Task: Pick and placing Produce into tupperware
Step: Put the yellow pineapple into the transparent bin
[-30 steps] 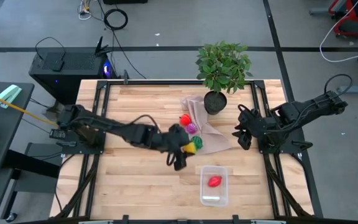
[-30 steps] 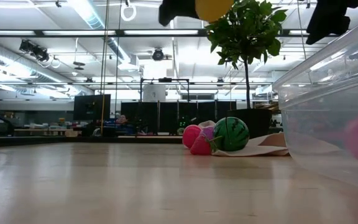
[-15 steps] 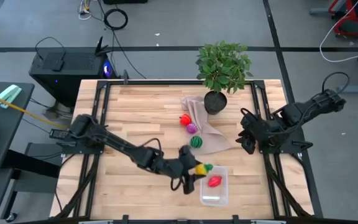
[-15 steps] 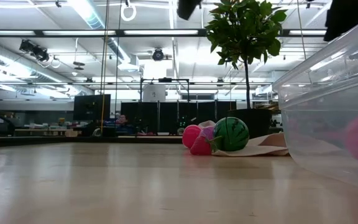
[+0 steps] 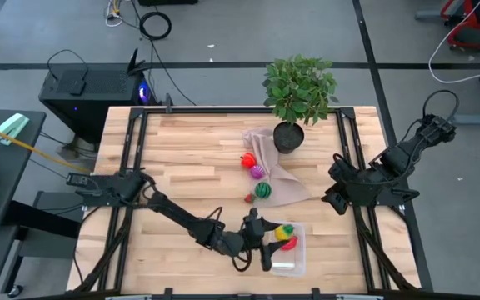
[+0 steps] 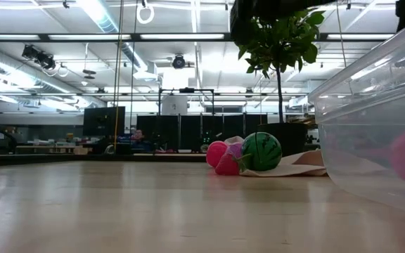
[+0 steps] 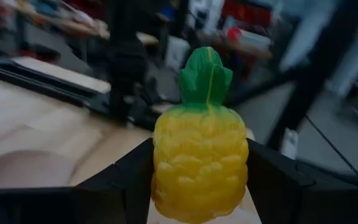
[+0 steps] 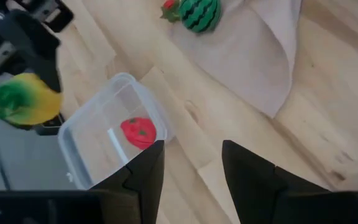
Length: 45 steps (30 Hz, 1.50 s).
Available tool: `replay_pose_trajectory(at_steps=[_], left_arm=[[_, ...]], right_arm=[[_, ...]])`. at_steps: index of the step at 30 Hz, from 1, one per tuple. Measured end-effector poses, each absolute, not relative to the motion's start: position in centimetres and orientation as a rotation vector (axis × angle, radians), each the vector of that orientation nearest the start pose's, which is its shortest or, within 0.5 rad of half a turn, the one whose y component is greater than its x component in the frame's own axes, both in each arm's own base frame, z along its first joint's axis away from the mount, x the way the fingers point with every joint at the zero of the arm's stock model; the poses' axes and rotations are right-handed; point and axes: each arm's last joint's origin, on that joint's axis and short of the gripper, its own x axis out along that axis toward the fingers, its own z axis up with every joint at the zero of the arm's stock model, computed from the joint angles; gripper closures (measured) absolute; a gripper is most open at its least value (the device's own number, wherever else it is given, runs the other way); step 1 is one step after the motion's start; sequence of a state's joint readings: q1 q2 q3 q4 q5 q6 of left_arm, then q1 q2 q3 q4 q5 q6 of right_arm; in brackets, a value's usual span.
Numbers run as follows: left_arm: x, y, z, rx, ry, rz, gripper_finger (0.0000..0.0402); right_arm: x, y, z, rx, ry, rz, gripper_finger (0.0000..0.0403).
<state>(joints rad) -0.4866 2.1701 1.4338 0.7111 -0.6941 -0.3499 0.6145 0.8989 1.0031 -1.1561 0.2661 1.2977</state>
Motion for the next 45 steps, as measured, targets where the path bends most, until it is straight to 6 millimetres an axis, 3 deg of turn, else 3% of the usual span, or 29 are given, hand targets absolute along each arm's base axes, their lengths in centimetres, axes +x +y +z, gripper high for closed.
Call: replay_pose_trajectory(at_steps=[9, 14, 34, 45], left_arm=[[44.3, -20.1, 16.8, -0.349, -0.035, 0.279, 0.0184], [44.3, -20.4, 16.2, -0.347, 0.004, 0.272, 0.0178], [44.6, -19.9, 15.4, -0.347, 0.091, 0.211, 0.0164], [44.7, -19.7, 15.5, -0.354, 0.079, 0.214, 0.0121]], right_arm=[[11.9, 8.3, 31.2, 0.775, 0.952, -0.331, 0.0235], [12.1, 8.5, 31.1, 0.772, 0.951, -0.333, 0.0235], [12.2, 8.4, 31.1, 0.729, 0.914, -0.343, 0.0235], [12.2, 8.4, 31.1, 0.731, 0.913, -0.342, 0.0235]])
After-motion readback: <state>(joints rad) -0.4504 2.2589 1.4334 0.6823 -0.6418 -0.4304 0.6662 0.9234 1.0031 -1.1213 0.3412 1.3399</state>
